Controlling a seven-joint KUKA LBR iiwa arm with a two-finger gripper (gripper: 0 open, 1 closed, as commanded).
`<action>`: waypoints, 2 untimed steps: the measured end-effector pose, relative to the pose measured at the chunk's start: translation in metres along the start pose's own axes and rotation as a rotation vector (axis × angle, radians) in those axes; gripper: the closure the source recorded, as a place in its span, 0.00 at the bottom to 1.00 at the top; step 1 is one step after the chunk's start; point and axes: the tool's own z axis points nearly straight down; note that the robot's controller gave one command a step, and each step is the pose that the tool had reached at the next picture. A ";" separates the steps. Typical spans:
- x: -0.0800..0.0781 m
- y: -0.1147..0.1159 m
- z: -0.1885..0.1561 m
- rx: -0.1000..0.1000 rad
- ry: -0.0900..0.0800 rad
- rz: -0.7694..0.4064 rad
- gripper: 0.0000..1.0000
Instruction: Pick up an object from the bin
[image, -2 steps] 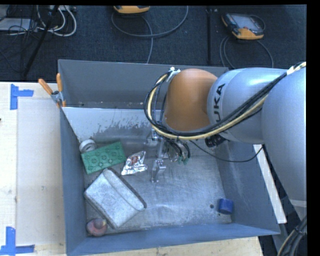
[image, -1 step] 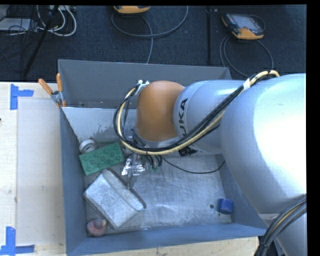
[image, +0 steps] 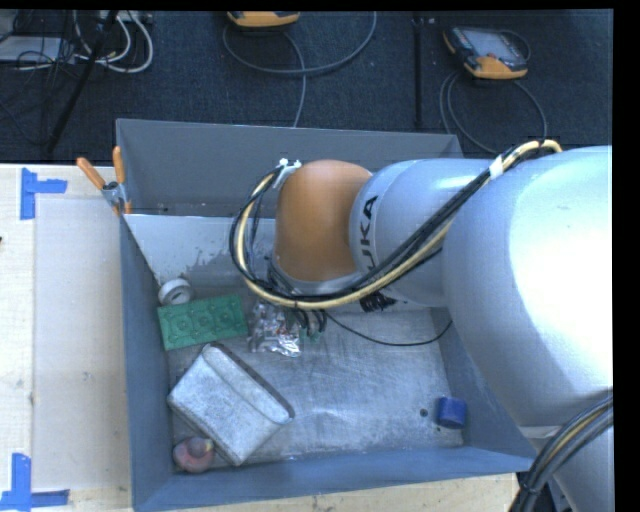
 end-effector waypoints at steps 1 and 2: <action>0.002 0.006 0.001 0.003 -0.015 -0.365 1.00; 0.010 -0.034 -0.194 0.000 -0.008 -0.345 1.00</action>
Offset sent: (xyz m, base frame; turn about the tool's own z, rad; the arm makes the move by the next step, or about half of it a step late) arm -0.0074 0.0067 -0.0076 -0.3655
